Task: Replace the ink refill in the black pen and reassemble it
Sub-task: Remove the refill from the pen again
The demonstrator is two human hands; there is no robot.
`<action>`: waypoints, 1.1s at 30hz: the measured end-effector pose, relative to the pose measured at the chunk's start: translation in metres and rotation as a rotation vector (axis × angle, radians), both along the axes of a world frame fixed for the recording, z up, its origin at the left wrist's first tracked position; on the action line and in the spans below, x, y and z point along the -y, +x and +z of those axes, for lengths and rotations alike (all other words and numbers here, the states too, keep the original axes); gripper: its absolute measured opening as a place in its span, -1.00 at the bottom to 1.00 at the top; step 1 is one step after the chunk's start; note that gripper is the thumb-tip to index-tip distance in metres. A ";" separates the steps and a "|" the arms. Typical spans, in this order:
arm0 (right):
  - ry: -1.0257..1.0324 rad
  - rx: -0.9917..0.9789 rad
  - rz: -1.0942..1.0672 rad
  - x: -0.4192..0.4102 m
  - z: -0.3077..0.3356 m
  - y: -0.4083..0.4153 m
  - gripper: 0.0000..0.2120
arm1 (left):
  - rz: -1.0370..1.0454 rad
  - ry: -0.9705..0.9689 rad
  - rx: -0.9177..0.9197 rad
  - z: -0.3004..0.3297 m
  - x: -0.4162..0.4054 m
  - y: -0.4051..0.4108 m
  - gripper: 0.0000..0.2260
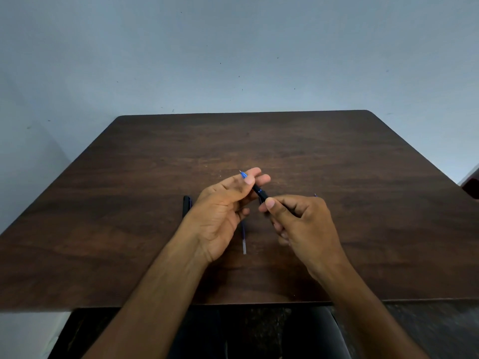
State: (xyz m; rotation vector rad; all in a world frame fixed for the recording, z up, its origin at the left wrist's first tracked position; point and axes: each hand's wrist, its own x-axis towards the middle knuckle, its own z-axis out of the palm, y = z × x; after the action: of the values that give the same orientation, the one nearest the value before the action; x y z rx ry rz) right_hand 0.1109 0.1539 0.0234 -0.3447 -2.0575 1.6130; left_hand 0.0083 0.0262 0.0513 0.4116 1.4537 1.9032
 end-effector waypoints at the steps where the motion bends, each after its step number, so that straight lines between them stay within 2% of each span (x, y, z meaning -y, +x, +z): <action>1: -0.003 0.004 0.000 0.000 0.000 0.000 -0.80 | -0.012 0.011 0.002 0.000 0.002 -0.001 -0.74; 8: 0.010 -0.007 0.015 0.003 0.002 -0.002 -0.82 | 0.150 -0.010 0.033 0.001 0.000 -0.001 -0.79; 11: 0.017 -0.009 0.016 0.005 0.002 -0.003 -0.82 | 0.188 -0.036 0.027 0.001 -0.003 -0.001 -0.66; 19: 0.031 -0.009 0.001 0.004 0.002 -0.003 -0.79 | 0.035 -0.010 0.008 -0.002 0.001 -0.003 -0.67; 22: 0.017 0.006 -0.011 0.003 0.002 -0.004 -0.79 | 0.004 0.026 -0.005 -0.002 0.005 -0.005 -0.76; 33: 0.030 0.014 0.010 0.007 0.002 -0.003 -0.81 | 0.247 -0.033 0.030 -0.002 -0.002 -0.003 -0.72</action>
State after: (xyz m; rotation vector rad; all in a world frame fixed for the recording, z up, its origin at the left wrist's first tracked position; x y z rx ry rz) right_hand 0.1075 0.1467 0.0251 -0.3371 -2.0954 1.5875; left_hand 0.0055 0.0284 0.0489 0.1936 1.5736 2.0641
